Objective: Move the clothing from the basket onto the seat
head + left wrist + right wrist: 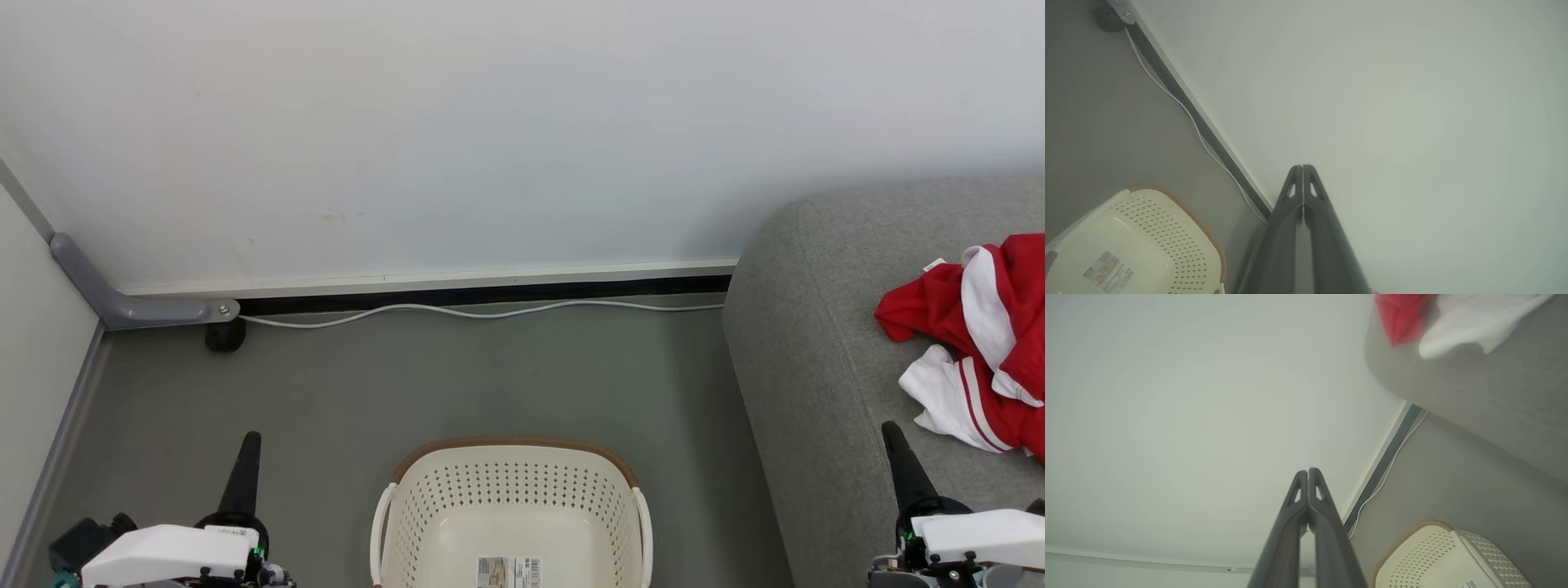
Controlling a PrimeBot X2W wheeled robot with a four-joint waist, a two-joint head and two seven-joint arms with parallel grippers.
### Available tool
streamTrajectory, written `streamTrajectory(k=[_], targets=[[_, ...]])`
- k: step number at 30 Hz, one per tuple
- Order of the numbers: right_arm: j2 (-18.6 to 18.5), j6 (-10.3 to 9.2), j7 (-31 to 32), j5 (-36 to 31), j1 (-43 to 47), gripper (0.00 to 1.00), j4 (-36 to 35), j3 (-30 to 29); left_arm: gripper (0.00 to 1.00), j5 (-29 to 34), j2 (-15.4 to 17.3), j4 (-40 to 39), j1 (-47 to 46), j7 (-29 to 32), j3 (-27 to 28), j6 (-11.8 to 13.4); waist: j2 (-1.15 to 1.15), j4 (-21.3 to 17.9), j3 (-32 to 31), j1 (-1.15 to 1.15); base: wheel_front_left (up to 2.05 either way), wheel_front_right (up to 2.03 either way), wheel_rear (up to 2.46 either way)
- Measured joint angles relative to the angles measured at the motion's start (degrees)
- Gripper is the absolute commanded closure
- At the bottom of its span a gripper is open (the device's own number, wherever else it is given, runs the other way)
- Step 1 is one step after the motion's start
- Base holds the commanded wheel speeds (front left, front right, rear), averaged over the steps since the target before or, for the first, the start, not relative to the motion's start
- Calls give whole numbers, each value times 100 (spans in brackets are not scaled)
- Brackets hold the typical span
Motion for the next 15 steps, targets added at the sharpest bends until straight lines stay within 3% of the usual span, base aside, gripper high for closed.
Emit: streamTrajectory(k=[15], targets=[[-3,0,234,870,-55,100,-3,-146,100,-823,-120,-42,-109,227,167,-94,0,-22,19,0,0,0,0]])
